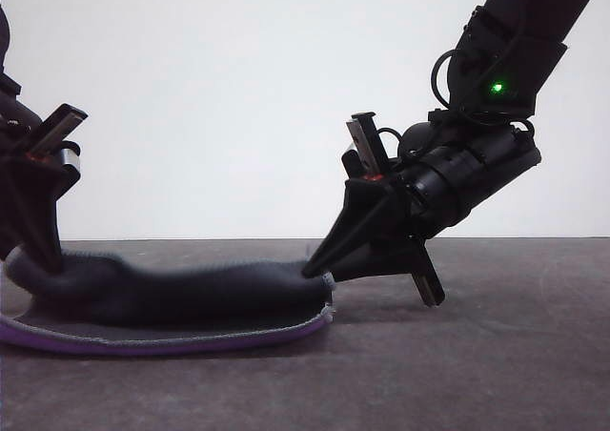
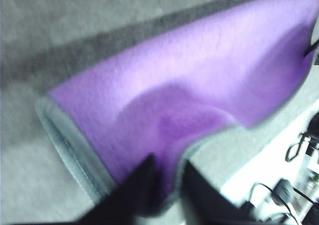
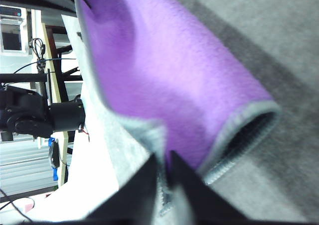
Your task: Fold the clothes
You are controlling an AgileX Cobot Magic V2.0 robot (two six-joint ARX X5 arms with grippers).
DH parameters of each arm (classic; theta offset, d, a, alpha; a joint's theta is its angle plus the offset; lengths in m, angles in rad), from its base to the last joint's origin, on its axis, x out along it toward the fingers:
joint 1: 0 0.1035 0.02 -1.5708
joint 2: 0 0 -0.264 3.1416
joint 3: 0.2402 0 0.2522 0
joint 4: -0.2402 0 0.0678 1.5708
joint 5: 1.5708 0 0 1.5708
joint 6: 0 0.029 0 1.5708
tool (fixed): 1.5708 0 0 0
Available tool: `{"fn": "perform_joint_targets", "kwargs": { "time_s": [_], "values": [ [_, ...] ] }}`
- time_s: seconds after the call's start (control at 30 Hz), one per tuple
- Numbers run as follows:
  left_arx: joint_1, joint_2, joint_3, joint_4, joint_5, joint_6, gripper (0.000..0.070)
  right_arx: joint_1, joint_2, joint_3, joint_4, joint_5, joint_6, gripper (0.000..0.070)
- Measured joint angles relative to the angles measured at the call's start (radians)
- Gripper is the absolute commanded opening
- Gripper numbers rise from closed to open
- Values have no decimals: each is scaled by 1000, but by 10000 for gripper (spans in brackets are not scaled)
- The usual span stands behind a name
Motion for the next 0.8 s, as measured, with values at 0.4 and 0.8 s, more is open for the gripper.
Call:
{"fn": "perform_joint_targets", "kwargs": {
  "time_s": [0.4,0.8],
  "values": [
    [0,0,0,-46,0,2,407,0,0,0,-19,-49,-22,352],
    [1,-27,133,-73,-1,3,400,-12,-89,8,-75,30,-67,429]
  ]
}}
